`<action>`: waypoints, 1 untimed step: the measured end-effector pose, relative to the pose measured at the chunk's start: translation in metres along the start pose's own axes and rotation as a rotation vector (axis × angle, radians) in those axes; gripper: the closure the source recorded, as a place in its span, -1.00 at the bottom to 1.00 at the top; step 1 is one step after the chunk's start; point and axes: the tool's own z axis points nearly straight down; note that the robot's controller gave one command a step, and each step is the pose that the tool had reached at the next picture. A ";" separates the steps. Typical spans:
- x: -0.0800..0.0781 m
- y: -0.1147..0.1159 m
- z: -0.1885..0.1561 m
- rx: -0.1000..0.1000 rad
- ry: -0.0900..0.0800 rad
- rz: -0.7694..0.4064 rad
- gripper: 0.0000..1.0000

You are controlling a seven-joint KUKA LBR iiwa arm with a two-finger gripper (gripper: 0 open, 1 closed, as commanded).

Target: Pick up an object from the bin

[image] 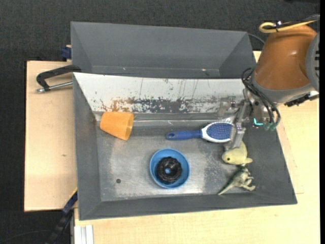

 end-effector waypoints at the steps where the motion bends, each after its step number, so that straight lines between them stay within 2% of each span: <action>1: -0.012 0.020 0.116 -0.002 -0.011 0.127 -1.00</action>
Offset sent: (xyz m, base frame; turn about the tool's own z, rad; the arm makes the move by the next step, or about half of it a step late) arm 0.0095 0.0175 -0.1160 0.1280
